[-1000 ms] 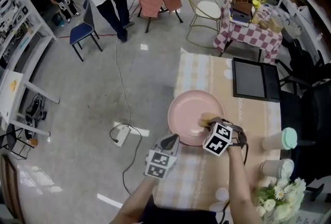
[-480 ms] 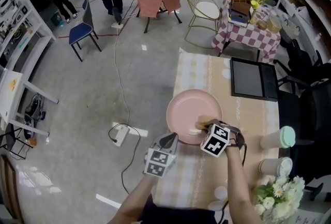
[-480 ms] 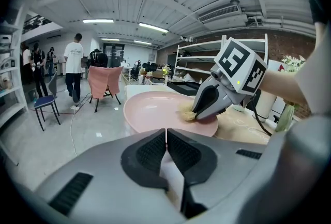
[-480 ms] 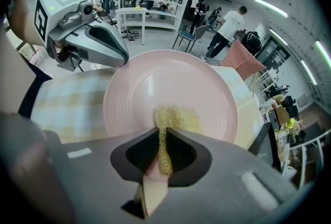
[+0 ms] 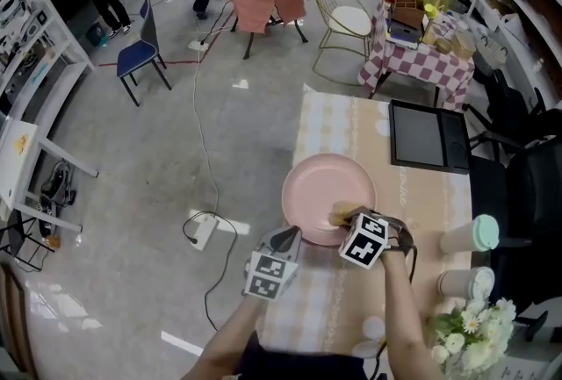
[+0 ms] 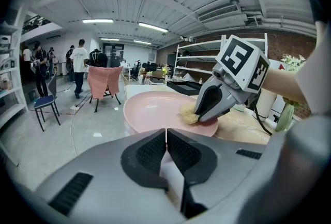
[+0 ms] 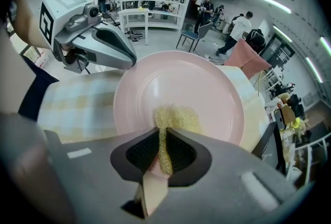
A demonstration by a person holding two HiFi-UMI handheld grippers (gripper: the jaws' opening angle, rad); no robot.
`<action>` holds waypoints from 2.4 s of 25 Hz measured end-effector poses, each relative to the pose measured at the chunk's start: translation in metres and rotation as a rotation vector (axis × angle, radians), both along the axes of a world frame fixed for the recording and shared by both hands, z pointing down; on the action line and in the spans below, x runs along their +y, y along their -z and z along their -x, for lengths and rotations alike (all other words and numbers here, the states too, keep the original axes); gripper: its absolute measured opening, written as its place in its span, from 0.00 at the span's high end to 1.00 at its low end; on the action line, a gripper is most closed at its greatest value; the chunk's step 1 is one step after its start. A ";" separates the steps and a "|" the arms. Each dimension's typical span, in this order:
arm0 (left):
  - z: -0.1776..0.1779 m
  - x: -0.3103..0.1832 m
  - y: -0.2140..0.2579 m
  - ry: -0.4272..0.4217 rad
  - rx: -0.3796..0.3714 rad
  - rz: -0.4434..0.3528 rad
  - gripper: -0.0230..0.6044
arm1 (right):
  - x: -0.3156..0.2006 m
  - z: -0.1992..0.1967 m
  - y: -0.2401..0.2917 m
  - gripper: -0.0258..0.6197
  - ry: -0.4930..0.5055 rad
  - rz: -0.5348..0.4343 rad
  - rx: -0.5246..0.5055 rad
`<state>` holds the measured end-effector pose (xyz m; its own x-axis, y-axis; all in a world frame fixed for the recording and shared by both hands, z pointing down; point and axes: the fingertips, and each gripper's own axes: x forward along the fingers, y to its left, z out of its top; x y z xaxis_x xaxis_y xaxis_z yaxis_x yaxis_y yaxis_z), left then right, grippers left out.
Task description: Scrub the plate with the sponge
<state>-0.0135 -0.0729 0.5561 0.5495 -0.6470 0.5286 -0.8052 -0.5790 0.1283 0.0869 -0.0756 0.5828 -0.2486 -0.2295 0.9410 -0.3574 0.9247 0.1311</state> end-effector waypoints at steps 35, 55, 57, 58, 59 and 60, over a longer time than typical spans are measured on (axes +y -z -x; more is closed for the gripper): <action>0.006 0.026 0.021 -0.066 -0.019 -0.008 0.94 | 0.048 0.024 0.054 0.90 -0.084 -0.124 -0.116; -0.005 0.109 0.091 -0.148 0.043 -0.188 0.94 | 0.106 0.000 0.176 0.90 -0.571 -0.555 -0.577; -0.004 0.117 0.096 -0.151 0.045 -0.201 0.94 | 0.116 -0.007 0.191 0.90 -0.642 -0.607 -0.672; -0.003 0.120 0.097 -0.151 0.045 -0.208 0.94 | 0.121 -0.011 0.196 0.90 -0.676 -0.632 -0.715; -0.003 0.123 0.098 -0.150 0.049 -0.212 0.94 | 0.126 -0.015 0.200 0.90 -0.705 -0.655 -0.753; -0.003 0.127 0.099 -0.149 0.056 -0.214 0.94 | 0.132 -0.019 0.202 0.90 -0.730 -0.680 -0.787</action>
